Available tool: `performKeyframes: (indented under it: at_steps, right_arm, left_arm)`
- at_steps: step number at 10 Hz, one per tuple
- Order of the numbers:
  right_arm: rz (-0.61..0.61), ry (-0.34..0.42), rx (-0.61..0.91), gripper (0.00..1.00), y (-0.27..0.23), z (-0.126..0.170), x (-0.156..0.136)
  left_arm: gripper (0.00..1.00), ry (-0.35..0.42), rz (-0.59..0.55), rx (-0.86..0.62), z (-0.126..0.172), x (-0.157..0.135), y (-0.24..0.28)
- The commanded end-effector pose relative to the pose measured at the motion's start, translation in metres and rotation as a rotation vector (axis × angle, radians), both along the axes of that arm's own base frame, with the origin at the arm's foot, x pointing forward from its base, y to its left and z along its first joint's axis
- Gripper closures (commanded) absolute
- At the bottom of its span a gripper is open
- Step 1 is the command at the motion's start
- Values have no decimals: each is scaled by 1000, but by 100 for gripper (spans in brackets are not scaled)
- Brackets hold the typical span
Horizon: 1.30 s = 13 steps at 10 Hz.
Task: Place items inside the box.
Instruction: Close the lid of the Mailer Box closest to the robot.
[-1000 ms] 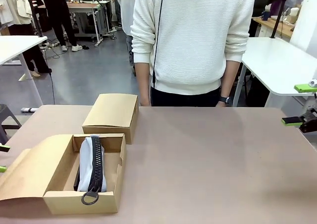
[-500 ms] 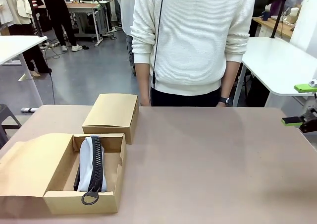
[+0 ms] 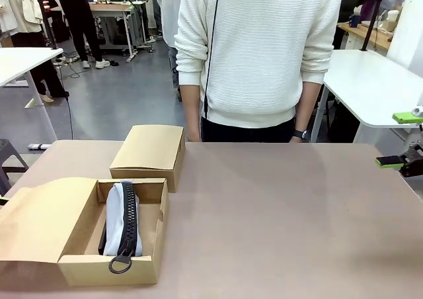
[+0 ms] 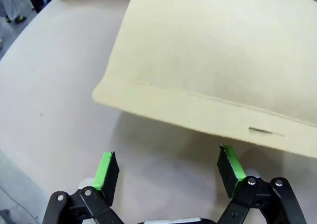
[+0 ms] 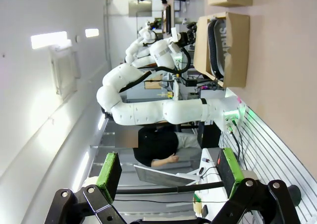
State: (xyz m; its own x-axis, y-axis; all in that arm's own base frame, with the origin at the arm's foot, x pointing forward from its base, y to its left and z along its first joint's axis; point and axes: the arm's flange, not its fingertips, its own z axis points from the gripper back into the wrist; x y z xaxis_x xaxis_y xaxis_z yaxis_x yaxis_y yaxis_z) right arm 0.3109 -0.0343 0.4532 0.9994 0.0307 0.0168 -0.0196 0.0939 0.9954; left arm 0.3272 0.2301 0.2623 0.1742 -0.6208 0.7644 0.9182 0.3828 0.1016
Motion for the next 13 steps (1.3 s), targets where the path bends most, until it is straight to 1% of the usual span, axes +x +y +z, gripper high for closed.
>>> performKeyframes:
  at_steps: [1,2,4,5,7,9,11,13]
  right_arm:
    - [2,18,-1,0,0,4,-1]
    - [2,18,-1,0,0,4,-1]
    - [2,18,-1,0,0,4,-1]
    - [2,18,-1,0,0,4,-1]
    - [2,18,-1,0,0,4,-1]
    - [2,18,-1,0,0,4,-1]
    - [2,18,-1,0,0,4,-1]
    - [2,18,-1,0,0,4,-1]
  left_arm:
    - [0,-26,-37,-83,-13,-2,4]
    - [0,-20,-59,-146,-10,-4,2]
    - [0,-22,-118,-328,5,-9,-5]
    - [0,-31,-144,-395,13,-14,-14]
    - [0,-53,-172,-473,25,-28,-28]
    - [0,-52,-199,-552,38,-38,-43]
    - [0,-66,-214,-618,55,-54,-72]
    - [0,-78,-266,-639,66,-63,-111]
